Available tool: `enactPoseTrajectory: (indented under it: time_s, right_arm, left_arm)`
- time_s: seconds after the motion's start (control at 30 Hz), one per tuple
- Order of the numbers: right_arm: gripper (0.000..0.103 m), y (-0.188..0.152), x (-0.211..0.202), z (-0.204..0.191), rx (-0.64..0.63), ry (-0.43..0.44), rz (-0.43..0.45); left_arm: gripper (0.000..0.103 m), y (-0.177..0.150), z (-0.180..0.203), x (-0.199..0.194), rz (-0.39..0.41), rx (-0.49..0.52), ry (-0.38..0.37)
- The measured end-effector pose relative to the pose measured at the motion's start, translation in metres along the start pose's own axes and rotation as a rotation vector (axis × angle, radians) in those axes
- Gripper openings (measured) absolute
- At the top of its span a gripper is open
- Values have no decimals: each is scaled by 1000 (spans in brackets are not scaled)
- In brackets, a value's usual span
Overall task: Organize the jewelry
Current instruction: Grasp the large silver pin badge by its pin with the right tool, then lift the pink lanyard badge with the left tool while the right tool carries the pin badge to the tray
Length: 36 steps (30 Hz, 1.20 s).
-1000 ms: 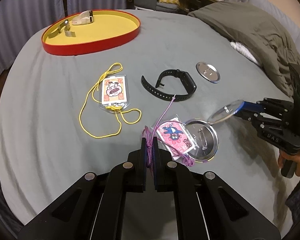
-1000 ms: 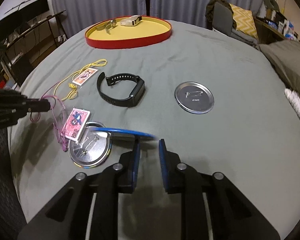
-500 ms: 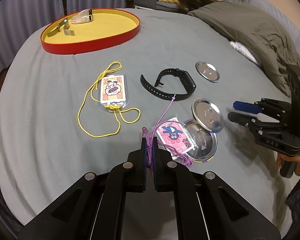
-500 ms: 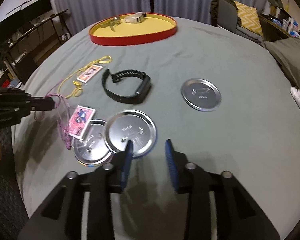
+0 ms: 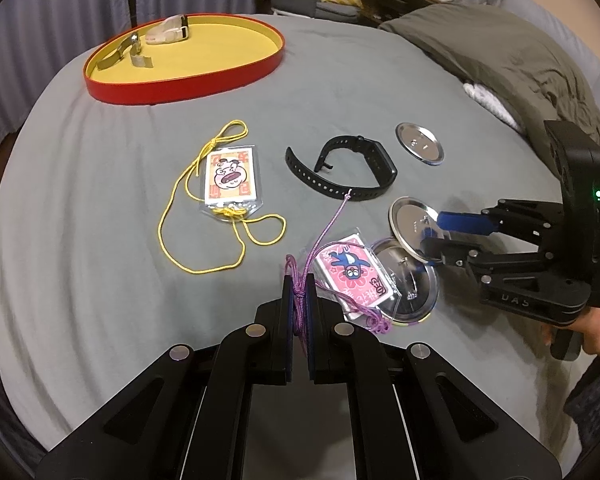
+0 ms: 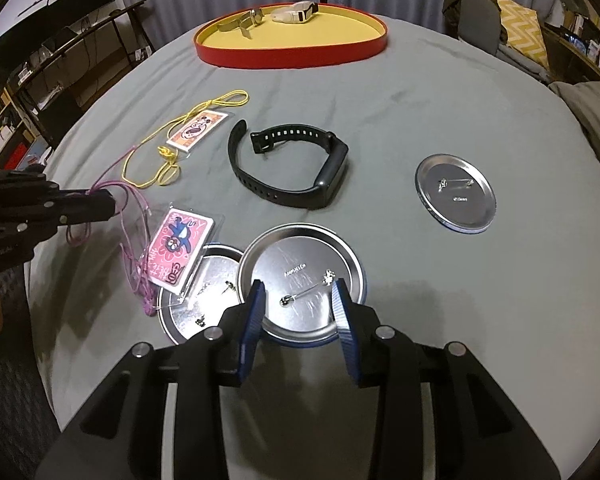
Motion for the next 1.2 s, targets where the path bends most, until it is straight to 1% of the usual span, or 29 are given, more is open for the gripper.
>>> enactPoseTrajectory:
  time_s: [0.03, 0.07, 0.17, 0.3, 0.5, 0.87, 1.2]
  right_arm:
    - [30, 0, 0, 0, 4, 3, 1]
    - [26, 1, 1, 0, 8, 5, -2]
    - [22, 3, 4, -1, 8, -9, -5]
    - [13, 6, 6, 1, 16, -23, -6]
    - [4, 9, 6, 6, 25, -58, -3]
    - [3, 14, 8, 8, 33, -62, -3]
    - [3, 21, -10, 13, 49, -49, 45]
  left_arm:
    - [5, 0, -1, 0, 0, 0, 0]
    - [5, 0, -2, 0, -1, 0, 1]
    - [5, 0, -2, 1, -3, -3, 2]
    - [5, 0, -3, 1, -3, -3, 3]
    - [5, -1, -4, 1, -3, -4, 2]
    - [5, -2, -7, 2, -1, -12, 2]
    - [5, 2, -7, -6, 35, -22, 8]
Point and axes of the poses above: each gripper's, at about its wrist camera, not at the fingertips, and x roughly the way its jaws point, z to its right, y to its top, the point moved 4 cm from there along x, roughly the way its jaws point, and after that the axes turned 15 degrees about x, right-handed, at the moved point
